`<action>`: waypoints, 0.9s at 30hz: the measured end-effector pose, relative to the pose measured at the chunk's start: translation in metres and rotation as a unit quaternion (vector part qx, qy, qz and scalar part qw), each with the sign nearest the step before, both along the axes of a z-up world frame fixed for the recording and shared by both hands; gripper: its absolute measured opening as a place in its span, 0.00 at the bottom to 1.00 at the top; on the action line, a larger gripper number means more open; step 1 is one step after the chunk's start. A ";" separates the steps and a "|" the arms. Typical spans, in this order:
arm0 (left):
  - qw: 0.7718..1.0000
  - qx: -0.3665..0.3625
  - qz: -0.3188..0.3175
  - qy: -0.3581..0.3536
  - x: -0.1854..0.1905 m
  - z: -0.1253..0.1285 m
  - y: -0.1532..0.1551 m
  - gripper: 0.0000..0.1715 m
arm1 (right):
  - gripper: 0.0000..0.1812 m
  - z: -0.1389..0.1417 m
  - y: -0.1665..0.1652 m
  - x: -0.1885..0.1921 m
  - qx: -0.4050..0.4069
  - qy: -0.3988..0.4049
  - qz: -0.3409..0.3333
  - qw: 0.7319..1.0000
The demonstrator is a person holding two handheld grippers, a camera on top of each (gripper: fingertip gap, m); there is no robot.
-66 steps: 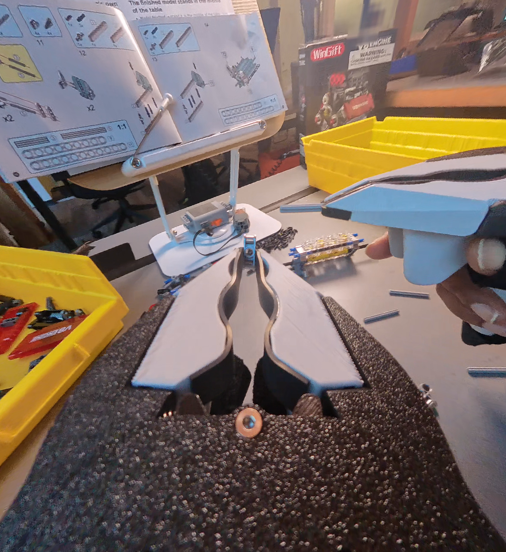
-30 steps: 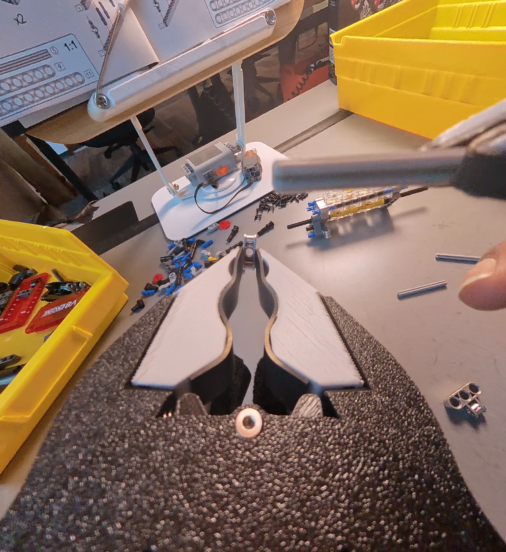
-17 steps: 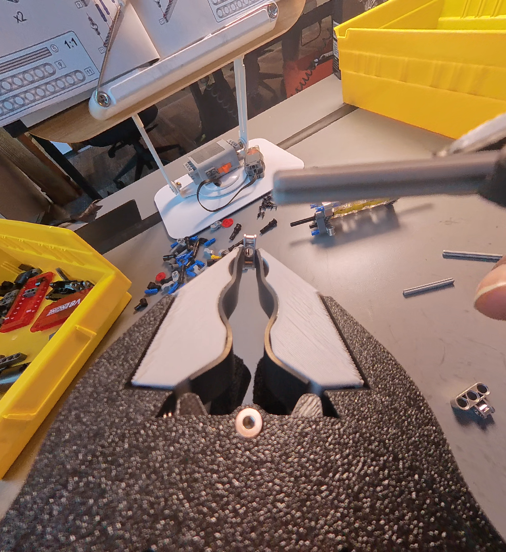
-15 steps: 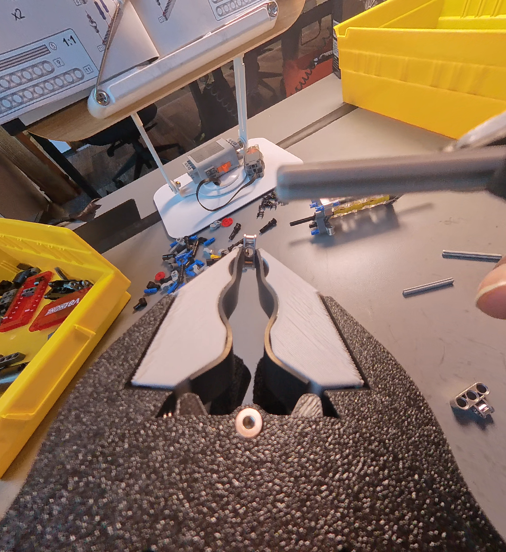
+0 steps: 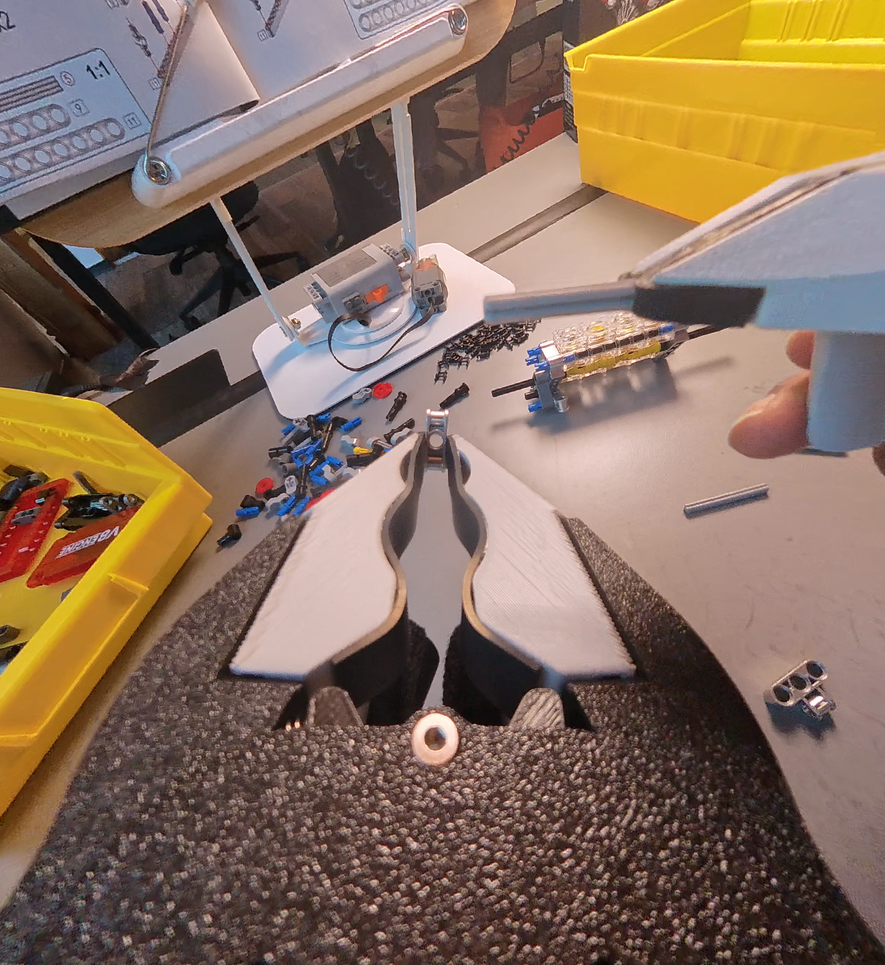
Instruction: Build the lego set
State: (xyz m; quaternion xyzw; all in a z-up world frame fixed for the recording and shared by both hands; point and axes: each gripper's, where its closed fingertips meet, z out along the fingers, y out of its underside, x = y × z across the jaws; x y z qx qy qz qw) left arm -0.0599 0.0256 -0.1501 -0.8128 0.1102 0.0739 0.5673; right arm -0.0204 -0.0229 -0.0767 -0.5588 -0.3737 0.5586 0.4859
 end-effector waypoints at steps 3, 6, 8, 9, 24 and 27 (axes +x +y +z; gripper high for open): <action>1.000 0.003 -0.006 -0.017 0.002 0.002 -0.001 0.03 | 0.01 -0.013 0.015 0.003 0.028 -0.030 -0.022 0.999; 1.000 0.007 -0.012 -0.025 0.003 0.004 -0.003 0.03 | 0.01 -0.021 0.026 0.006 0.042 -0.047 -0.038 0.997; 0.999 0.010 -0.017 -0.032 0.004 0.007 -0.004 0.03 | 0.01 -0.024 0.031 0.007 0.040 -0.050 -0.043 0.997; 0.999 0.011 -0.019 -0.033 0.004 0.007 -0.005 0.03 | 0.01 -0.026 0.033 0.008 0.041 -0.053 -0.045 0.997; 0.997 0.019 -0.043 -0.064 0.014 0.015 -0.007 0.03 | 0.01 -0.044 0.035 0.001 0.031 -0.076 -0.042 0.996; 0.997 0.022 -0.047 -0.066 0.017 0.017 -0.007 0.03 | 0.01 -0.045 0.037 0.001 0.022 -0.074 -0.043 0.996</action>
